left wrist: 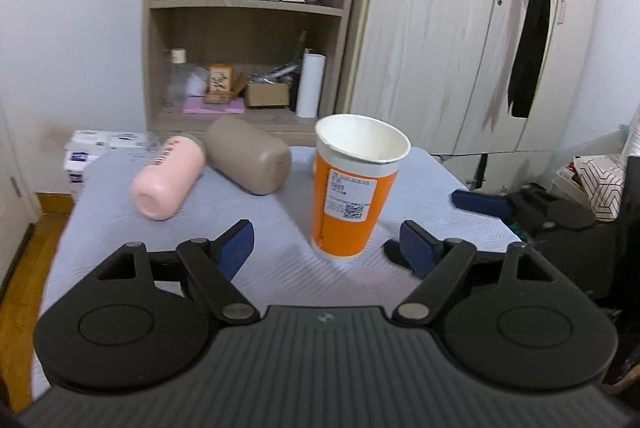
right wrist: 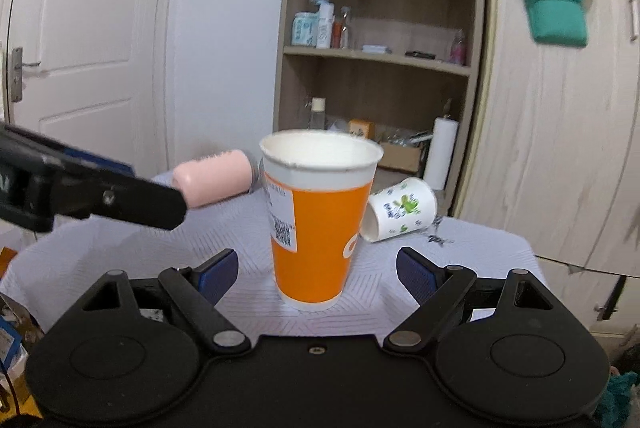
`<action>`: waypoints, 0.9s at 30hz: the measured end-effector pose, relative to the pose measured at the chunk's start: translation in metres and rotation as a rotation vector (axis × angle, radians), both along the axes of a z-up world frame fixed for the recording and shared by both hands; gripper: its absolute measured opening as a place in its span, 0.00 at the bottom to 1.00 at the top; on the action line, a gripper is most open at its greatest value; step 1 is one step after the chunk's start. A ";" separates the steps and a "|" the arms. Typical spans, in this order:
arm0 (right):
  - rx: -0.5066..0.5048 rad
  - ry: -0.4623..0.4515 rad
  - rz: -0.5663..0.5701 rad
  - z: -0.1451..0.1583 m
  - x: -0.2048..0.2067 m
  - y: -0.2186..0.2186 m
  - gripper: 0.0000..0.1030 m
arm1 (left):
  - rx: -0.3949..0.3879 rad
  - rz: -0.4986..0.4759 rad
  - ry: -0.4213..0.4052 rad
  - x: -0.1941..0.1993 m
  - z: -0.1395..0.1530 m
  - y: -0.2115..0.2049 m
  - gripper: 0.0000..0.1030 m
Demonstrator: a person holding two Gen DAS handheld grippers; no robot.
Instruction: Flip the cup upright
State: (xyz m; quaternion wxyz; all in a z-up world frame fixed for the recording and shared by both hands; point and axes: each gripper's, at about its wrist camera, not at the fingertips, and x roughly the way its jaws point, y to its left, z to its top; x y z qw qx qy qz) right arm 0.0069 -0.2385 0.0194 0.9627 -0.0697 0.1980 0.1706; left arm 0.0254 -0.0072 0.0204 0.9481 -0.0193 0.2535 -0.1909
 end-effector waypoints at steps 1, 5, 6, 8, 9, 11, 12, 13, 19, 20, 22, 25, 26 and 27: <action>0.003 -0.012 0.005 0.005 -0.005 0.001 0.87 | 0.003 0.008 -0.005 -0.005 0.002 0.002 0.77; -0.010 -0.027 -0.031 0.018 -0.019 0.003 0.88 | -0.004 0.029 -0.012 -0.019 0.011 0.010 0.77; -0.010 -0.021 -0.044 0.021 -0.021 0.002 0.88 | -0.003 0.036 -0.014 -0.021 0.012 0.011 0.77; -0.003 -0.015 -0.068 0.025 -0.027 0.000 0.88 | 0.003 0.051 -0.022 -0.026 0.014 0.014 0.77; -0.001 -0.019 -0.077 0.027 -0.031 -0.001 0.88 | 0.006 0.059 -0.026 -0.028 0.015 0.015 0.78; 0.001 -0.027 -0.095 0.030 -0.039 -0.003 0.89 | 0.011 0.074 -0.028 -0.032 0.016 0.018 0.79; 0.002 -0.032 -0.103 0.031 -0.042 -0.004 0.89 | 0.014 0.080 -0.029 -0.033 0.016 0.019 0.79; 0.003 -0.036 -0.107 0.033 -0.045 -0.005 0.89 | 0.018 0.087 -0.029 -0.035 0.016 0.020 0.79; 0.009 -0.071 -0.127 0.039 -0.062 -0.006 0.89 | 0.044 0.121 -0.048 -0.045 0.018 0.024 0.85; 0.011 -0.072 -0.130 0.039 -0.064 -0.006 0.89 | 0.043 0.122 -0.048 -0.046 0.018 0.024 0.86; 0.016 -0.069 -0.137 0.040 -0.066 -0.006 0.90 | 0.043 0.127 -0.049 -0.047 0.017 0.026 0.89; 0.015 -0.066 -0.178 0.040 -0.068 -0.007 0.94 | 0.051 0.145 -0.051 -0.047 0.016 0.027 0.92; 0.016 -0.063 -0.192 0.040 -0.068 -0.007 0.98 | 0.054 0.153 -0.051 -0.047 0.016 0.027 0.92; 0.017 -0.058 -0.201 0.041 -0.068 -0.007 1.00 | 0.058 0.160 -0.051 -0.047 0.015 0.027 0.92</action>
